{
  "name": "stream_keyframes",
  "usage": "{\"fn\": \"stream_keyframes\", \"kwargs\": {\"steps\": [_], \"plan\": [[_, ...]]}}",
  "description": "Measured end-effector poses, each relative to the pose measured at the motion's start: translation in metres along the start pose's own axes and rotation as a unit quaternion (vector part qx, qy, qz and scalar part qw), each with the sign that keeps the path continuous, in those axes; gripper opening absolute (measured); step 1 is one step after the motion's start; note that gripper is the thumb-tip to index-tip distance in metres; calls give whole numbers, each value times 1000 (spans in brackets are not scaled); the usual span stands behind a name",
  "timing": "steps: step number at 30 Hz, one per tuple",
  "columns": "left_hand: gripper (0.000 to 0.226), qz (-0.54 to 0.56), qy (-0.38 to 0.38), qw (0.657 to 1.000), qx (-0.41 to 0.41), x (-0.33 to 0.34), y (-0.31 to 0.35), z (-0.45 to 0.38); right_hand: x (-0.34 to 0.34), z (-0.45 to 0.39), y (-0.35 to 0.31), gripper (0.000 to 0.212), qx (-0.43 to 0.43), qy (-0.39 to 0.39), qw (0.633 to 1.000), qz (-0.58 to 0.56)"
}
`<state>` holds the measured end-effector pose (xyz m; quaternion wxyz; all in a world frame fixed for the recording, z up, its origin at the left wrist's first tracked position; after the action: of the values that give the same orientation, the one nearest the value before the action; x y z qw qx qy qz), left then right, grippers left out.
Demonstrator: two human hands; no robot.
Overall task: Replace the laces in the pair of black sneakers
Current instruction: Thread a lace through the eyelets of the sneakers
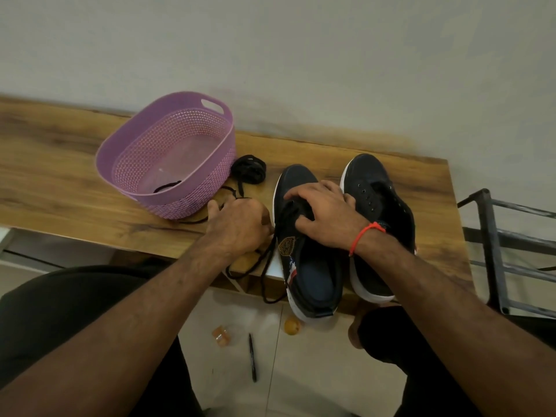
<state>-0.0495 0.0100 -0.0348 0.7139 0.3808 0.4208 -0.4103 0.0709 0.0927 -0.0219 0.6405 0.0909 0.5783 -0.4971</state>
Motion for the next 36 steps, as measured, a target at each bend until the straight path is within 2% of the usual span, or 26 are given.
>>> {"fn": "stream_keyframes", "kwargs": {"steps": [6, 10, 12, 14, 16, 19, 21, 22, 25, 27, 31, 34, 36], "plan": [[10, 145, 61, 988, -4, -21, -8, -6, 1, 1, 0, 52, -6, -2, 1000, -1], [19, 171, -32, 985, -5, 0, -3, -9, 0, 1, -1, 54, -4, 1, 1000, 0], [22, 193, -51, 980, -8, 8, 0, -8, 1, 1, -1, 54, -4, 2, 1000, 2], [19, 206, -33, 978, -6, 3, -1, -9, 1, 1, -1, 54, -3, 2, 1000, 1], [17, 221, 18, 975, -5, -12, -3, -9, 2, 0, 0, 55, -7, 1, 1000, -1], [10, 328, 60, 942, 22, -31, 0, -7, 6, -3, -2, 55, -20, -3, 1000, -18], [4, 405, 45, 912, 49, -36, 8, -5, 6, -4, -3, 45, -31, 4, 999, -39], [5, 412, 56, 907, 61, -41, 11, -4, 4, -5, -3, 37, -36, 21, 998, -47], [4, 347, 127, 925, 91, -60, 7, -4, -10, -5, -1, 15, -37, 82, 990, -105], [9, 299, 132, 940, 102, -65, 0, -4, -18, -5, 1, 8, -39, 101, 983, -147], [16, 249, 59, 958, 126, -57, 1, -4, -18, -6, 1, 15, -58, 90, 986, -124], [14, 223, 72, 964, 129, -59, 5, -4, -9, -5, -5, 42, -69, 40, 989, -127], [11, 253, 99, 954, 130, -64, 4, -3, -8, -4, -5, 49, -66, 35, 986, -149]]}}
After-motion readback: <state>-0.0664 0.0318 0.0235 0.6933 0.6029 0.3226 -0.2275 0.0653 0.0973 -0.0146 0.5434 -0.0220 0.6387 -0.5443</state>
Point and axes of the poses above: each hand's wrist, its own z-axis away from the middle knuckle, its own x-axis out of the palm, y = z × x, the point moved 8 cm from there along -z, towards the middle knuckle, and after that the axes turned 6 degrees about x, right-handed, at the moved point
